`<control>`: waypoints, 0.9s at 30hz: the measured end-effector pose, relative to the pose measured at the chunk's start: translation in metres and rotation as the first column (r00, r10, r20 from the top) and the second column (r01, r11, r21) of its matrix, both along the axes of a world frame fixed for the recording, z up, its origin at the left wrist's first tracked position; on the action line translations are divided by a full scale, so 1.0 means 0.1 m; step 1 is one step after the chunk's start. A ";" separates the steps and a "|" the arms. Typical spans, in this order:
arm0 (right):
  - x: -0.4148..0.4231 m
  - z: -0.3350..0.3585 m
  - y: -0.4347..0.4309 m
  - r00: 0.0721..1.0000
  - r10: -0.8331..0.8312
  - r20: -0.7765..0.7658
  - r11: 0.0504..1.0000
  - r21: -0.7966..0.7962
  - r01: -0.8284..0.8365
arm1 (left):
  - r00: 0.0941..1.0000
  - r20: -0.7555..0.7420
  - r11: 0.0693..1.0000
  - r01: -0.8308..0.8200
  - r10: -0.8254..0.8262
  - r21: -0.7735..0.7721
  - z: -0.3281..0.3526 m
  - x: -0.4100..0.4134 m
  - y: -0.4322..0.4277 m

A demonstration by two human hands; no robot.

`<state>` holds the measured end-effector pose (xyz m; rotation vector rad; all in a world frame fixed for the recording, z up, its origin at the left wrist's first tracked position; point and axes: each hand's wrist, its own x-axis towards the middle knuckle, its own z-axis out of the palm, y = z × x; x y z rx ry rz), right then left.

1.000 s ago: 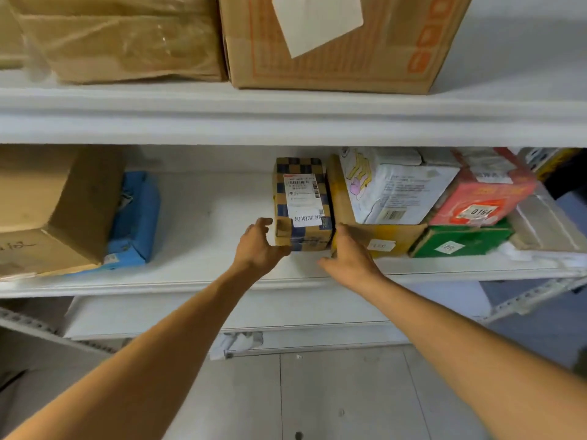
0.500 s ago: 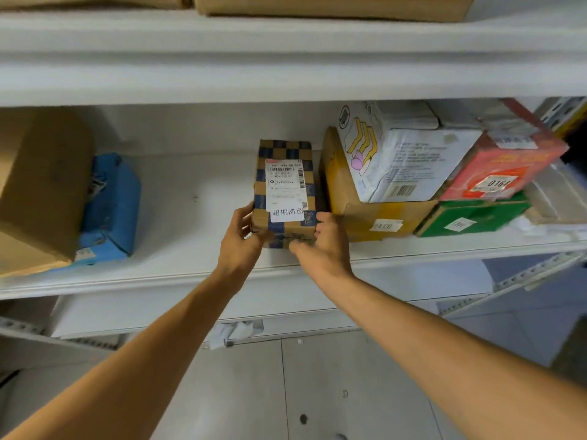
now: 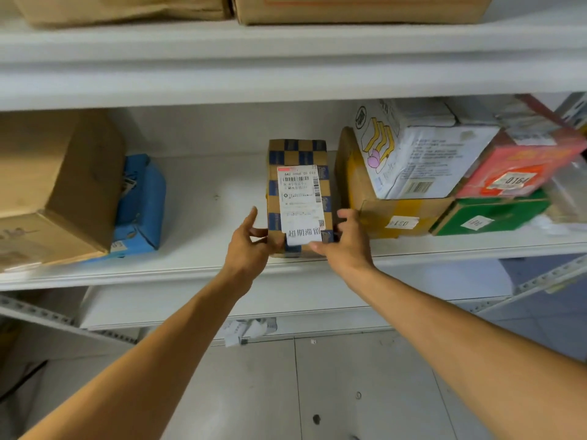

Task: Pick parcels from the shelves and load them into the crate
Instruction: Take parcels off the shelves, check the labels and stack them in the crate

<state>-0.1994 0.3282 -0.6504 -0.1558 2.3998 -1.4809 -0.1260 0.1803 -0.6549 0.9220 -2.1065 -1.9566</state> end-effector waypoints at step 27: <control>0.74 0.92 1.12 0.987 0.135 -0.091 0.991 0.009 -0.135 | 0.980 -0.107 0.986 0.167 -0.169 -0.027 0.82 0.79 0.84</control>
